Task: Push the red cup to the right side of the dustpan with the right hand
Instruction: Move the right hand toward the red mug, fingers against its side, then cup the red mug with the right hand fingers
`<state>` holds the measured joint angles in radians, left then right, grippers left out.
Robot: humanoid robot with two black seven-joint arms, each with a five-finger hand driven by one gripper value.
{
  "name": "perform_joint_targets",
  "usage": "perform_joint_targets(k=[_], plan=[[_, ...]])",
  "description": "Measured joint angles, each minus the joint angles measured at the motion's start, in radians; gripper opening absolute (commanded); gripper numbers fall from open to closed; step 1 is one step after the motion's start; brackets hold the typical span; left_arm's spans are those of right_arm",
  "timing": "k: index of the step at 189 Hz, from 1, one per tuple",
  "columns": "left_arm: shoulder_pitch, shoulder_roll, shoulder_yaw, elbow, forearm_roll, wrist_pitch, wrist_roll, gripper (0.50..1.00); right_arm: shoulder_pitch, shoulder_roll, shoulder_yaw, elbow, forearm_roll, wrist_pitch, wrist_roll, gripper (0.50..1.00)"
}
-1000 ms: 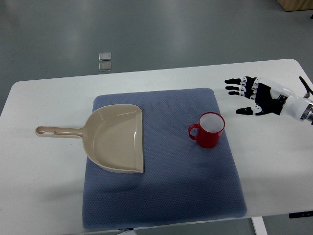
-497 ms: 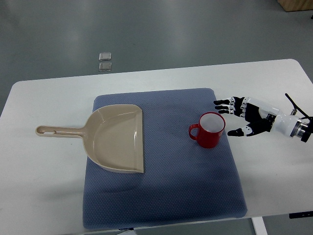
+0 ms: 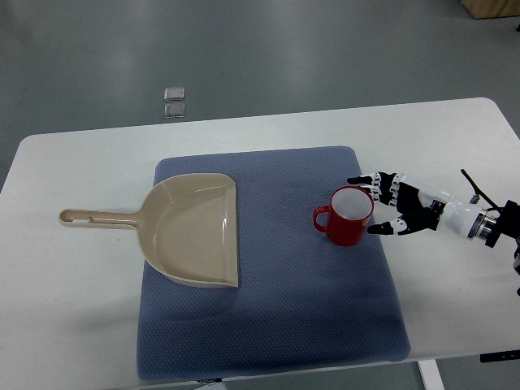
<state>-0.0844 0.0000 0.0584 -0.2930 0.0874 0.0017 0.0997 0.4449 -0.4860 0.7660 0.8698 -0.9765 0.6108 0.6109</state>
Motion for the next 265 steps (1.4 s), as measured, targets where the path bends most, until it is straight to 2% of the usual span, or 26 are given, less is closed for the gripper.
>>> perform_joint_targets(k=[128,265], plan=[[0.000,0.000,-0.002,0.000,0.000,0.000,0.000,1.000,0.000,0.133,-0.008,-0.066,-0.002,-0.013,0.001,0.934],[0.001,0.000,-0.001,-0.002,0.000,0.000,0.000,1.000,0.009,0.154,-0.001,-0.084,0.013,-0.026,-0.001,0.932]])
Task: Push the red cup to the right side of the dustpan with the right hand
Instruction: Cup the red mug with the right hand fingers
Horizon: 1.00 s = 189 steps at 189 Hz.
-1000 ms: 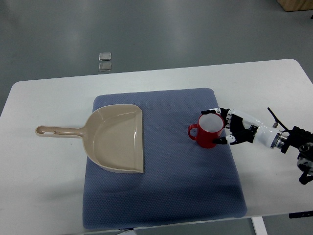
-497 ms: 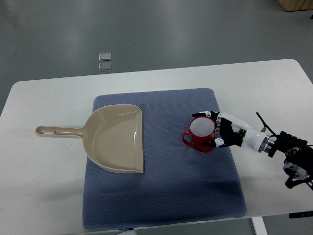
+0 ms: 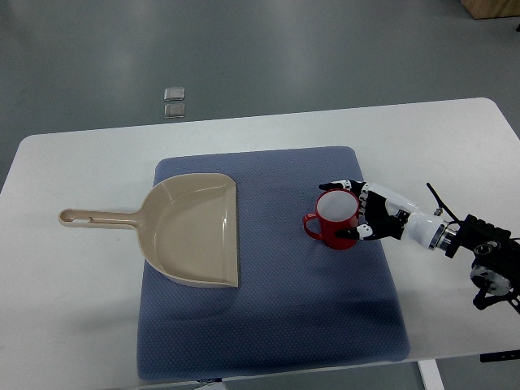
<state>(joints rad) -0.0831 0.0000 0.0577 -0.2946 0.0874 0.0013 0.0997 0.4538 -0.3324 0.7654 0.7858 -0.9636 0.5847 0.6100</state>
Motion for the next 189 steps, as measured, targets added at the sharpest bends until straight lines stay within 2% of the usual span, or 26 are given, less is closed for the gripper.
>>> perform_joint_targets(k=[125,189], plan=[[0.000,0.000,0.001,0.000,0.000,0.000,0.000,1.000,-0.010,0.017,0.002,-0.003,0.001,-0.003,0.001,0.932],[0.000,0.000,0.001,-0.001,0.000,0.000,0.000,1.000,-0.011,0.045,-0.007,-0.014,0.002,-0.054,0.001,0.932]])
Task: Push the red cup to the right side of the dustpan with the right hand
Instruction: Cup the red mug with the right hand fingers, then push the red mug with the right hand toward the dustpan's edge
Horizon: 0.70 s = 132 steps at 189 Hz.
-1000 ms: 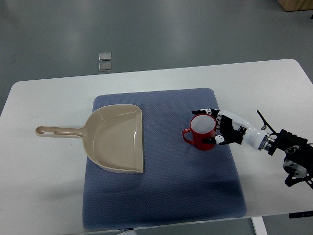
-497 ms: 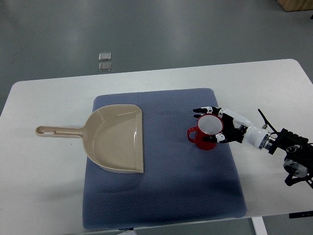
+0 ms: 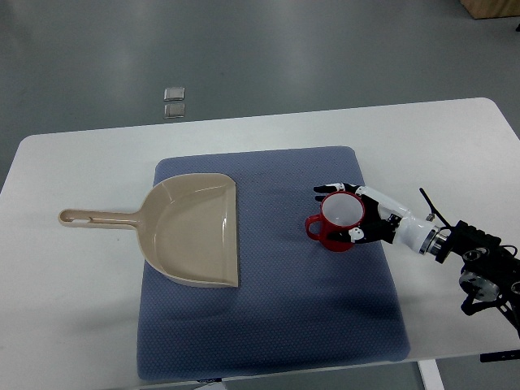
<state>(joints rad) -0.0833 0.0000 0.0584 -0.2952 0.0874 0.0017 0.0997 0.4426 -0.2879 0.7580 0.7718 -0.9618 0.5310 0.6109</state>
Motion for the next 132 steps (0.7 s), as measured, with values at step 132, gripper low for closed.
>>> perform_joint_targets(k=[132], plan=[[0.000,0.000,-0.002,0.001,0.000,0.000,0.000,1.000,0.001,0.136,-0.040,-0.006,-0.004,-0.112,0.000,0.926]])
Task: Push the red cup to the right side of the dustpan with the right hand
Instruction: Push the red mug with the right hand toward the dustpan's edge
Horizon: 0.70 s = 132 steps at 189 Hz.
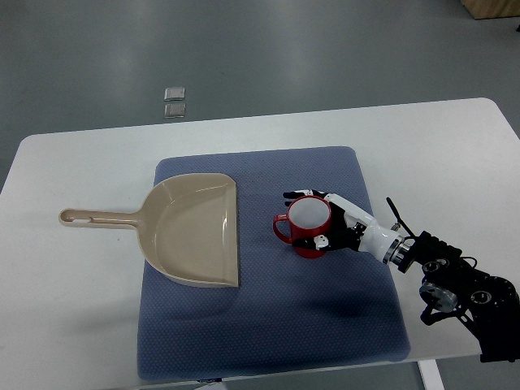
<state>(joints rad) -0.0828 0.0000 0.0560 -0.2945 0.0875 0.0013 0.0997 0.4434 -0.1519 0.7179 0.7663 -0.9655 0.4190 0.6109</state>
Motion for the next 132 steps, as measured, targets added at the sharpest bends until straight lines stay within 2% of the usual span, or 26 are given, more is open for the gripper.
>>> perform_joint_targets(k=[132], plan=[[0.000,0.000,0.000,0.000,0.000,0.000,0.000,1.000,0.012,0.126,-0.056,0.002,-0.012,-0.070,0.000,0.924]])
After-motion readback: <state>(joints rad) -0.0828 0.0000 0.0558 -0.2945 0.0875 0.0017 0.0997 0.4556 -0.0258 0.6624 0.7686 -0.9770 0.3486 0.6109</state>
